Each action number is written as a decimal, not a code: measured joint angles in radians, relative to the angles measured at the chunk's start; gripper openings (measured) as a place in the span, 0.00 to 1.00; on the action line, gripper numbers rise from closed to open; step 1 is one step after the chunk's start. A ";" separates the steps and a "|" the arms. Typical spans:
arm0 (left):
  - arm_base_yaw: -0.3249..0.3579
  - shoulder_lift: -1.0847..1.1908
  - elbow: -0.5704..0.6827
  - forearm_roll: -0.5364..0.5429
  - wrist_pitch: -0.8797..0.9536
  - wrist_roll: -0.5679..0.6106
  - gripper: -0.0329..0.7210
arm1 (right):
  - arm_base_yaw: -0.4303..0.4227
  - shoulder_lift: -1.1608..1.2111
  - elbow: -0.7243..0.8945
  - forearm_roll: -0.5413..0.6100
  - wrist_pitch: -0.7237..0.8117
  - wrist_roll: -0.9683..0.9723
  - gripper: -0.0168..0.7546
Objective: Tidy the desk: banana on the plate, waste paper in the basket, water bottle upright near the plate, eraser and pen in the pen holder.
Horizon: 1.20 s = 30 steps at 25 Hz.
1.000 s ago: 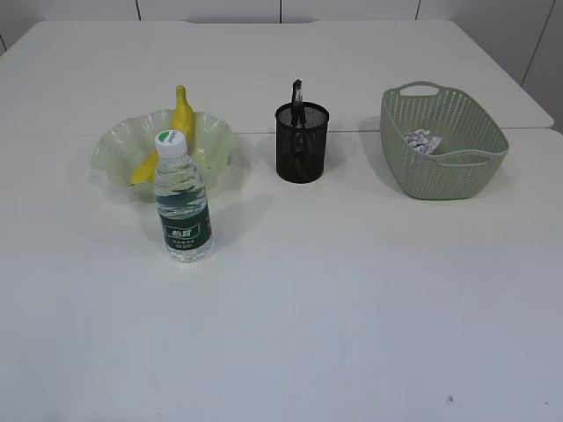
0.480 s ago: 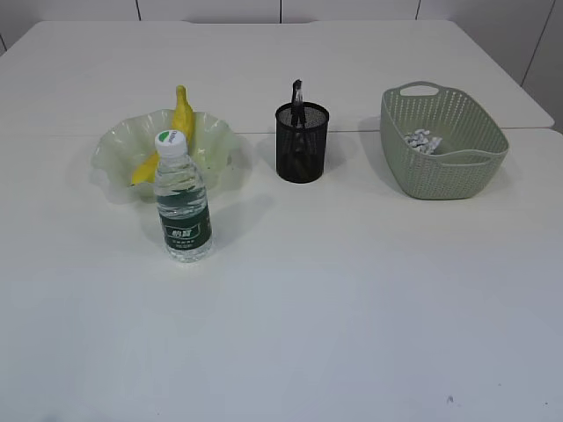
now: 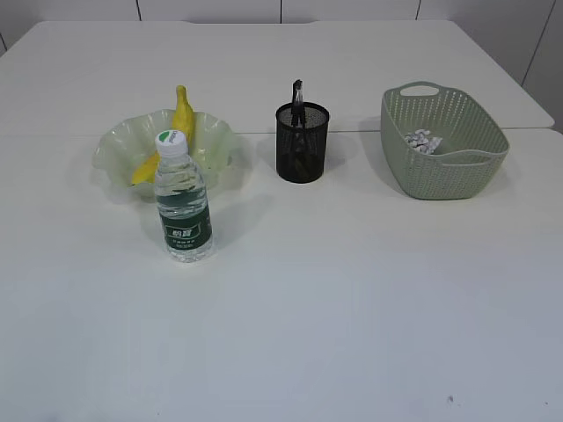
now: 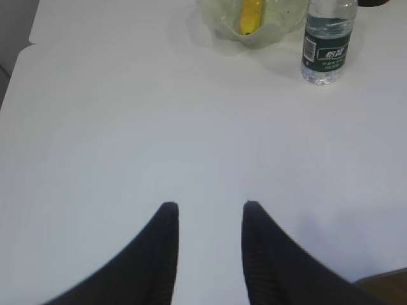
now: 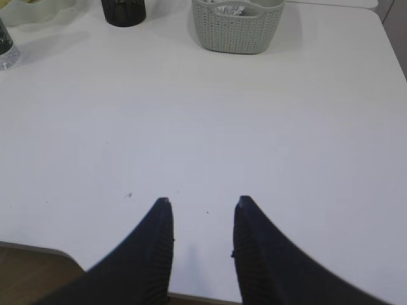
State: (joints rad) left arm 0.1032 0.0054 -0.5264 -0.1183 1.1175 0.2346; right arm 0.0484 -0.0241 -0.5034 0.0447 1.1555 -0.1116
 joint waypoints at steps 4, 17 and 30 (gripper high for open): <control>0.000 0.000 0.000 0.000 0.000 0.000 0.36 | 0.000 0.000 0.000 0.000 0.000 0.000 0.34; 0.000 0.000 0.000 0.000 0.000 0.000 0.36 | 0.000 0.000 0.000 0.000 0.000 0.000 0.33; 0.000 0.000 0.000 0.000 0.000 0.000 0.36 | 0.000 0.000 0.000 0.000 0.000 0.002 0.33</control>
State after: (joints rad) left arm 0.1032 0.0054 -0.5264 -0.1183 1.1175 0.2346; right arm 0.0484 -0.0241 -0.5034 0.0447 1.1555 -0.1100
